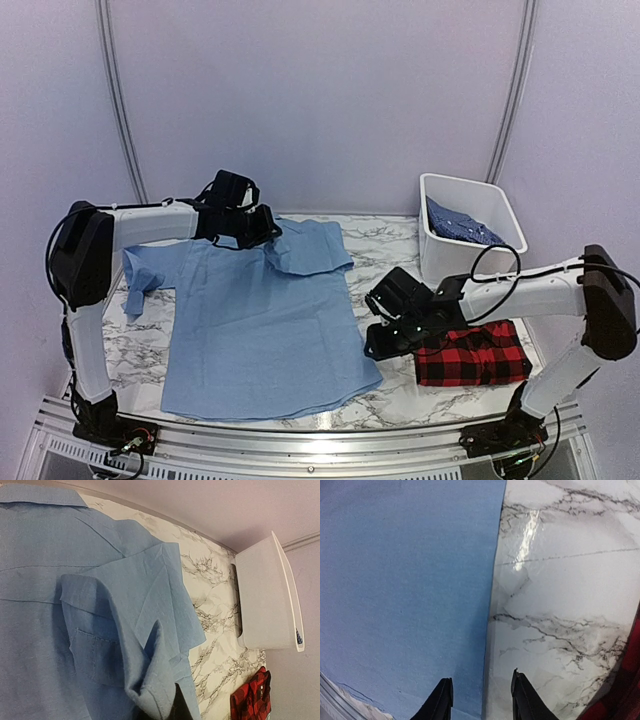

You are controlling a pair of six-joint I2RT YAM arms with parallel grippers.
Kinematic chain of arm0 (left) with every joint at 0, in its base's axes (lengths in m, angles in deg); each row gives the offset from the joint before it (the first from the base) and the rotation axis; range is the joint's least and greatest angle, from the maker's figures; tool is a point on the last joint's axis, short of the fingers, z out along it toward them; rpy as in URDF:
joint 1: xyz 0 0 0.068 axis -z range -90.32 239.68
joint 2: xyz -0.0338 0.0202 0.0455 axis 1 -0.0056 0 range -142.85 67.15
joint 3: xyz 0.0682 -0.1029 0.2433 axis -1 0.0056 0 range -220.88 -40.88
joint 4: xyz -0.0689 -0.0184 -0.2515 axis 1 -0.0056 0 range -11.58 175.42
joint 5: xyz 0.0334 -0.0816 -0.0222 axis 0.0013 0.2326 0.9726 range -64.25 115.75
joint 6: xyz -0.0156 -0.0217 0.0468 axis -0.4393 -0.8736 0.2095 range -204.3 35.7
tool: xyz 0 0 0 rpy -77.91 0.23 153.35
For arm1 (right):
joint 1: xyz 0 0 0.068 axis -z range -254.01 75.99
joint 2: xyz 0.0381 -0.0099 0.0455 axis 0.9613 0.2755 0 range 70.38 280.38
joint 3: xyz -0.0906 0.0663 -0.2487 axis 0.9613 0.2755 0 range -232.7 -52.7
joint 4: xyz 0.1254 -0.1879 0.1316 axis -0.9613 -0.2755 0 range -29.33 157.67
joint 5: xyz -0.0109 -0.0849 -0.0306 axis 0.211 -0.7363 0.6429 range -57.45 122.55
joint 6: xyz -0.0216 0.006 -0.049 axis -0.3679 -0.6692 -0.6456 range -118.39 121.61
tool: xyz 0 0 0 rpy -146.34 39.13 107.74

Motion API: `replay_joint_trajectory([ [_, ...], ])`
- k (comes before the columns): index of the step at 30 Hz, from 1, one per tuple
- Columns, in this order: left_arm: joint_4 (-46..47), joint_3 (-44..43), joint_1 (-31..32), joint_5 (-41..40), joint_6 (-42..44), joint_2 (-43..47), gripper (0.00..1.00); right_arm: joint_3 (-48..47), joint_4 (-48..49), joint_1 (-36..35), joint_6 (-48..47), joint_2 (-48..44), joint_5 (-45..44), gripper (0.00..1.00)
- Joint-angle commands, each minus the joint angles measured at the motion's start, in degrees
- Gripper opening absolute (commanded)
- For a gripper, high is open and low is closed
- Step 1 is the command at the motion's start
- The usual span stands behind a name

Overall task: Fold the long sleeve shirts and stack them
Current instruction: Pick up the corner of the shirt from the center of the board.

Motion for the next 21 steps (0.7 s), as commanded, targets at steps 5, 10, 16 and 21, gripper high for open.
replay_joint_trajectory([
  [5,-3.9,-3.7,-0.9,0.9,2.4,2.0,0.00,5.5,-0.5,-2.2,7.4,-3.8,0.4,0.35],
  [10,-4.4,-4.0,-1.2,0.7,2.5,2.1,0.00,8.2,0.8,-3.4,9.8,-6.2,3.4,0.34],
  [16,-4.6,-4.4,-1.5,0.6,2.6,2.2,0.00,8.6,2.2,-5.1,11.3,-5.5,4.3,0.32],
  [21,-4.9,-5.4,-1.8,0.5,2.9,2.3,0.00,8.3,3.1,-5.4,11.4,-4.2,4.2,0.26],
])
